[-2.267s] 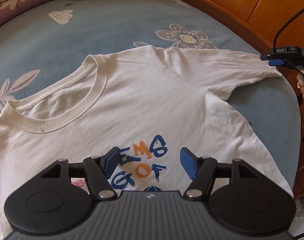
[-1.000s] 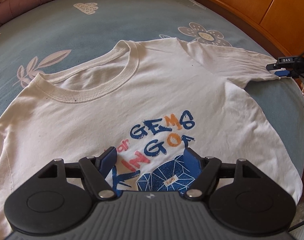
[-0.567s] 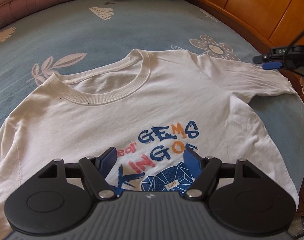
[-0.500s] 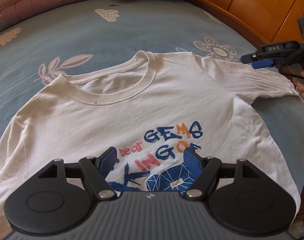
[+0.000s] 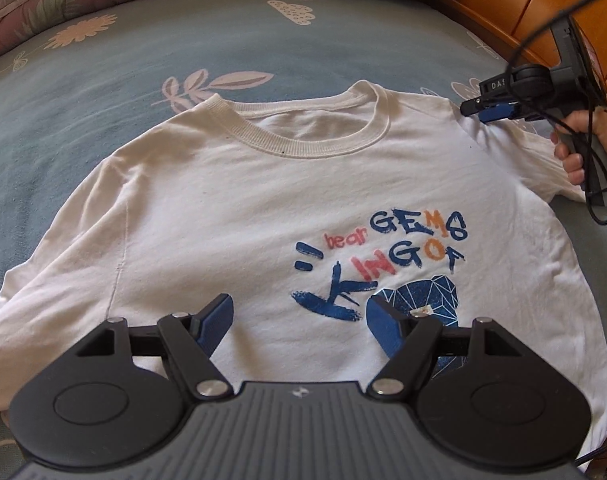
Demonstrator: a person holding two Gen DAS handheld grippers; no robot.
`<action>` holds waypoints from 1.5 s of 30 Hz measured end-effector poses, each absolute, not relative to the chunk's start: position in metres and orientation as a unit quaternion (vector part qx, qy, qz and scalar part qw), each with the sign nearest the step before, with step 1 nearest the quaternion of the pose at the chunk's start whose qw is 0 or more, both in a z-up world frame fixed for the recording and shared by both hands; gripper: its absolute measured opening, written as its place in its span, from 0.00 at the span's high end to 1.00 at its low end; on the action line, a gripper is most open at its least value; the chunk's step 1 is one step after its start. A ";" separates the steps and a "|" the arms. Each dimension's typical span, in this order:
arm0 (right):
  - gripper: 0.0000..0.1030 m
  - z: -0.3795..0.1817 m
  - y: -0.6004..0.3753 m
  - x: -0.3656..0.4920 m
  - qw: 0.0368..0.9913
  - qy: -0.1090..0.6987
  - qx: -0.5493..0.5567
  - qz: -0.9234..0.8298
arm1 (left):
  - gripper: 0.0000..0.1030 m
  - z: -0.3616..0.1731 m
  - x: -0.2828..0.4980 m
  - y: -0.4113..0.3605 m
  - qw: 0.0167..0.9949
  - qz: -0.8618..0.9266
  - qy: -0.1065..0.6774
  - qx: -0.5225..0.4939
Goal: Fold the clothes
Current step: 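Smooth the sleeve flat along its length with the right tool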
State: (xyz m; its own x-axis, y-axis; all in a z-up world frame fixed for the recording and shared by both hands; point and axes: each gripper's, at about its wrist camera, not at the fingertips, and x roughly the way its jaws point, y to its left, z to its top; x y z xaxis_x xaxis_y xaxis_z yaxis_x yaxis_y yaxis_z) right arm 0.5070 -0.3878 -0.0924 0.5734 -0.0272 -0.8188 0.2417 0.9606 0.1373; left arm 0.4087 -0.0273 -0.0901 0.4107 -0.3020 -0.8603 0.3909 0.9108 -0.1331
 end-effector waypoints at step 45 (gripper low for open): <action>0.24 -0.082 -0.315 0.347 0.816 0.570 0.071 0.060 | 0.25 -0.100 0.387 -0.043 0.816 -0.219 0.530 0.073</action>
State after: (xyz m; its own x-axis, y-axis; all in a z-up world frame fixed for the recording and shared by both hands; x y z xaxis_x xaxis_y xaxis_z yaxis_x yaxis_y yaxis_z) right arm 0.3474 -0.3149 -0.0819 0.3434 0.1792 -0.9219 -0.0164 0.9826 0.1849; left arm 0.3872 -0.0425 -0.1000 0.3424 -0.2798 -0.8969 0.4339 0.8938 -0.1131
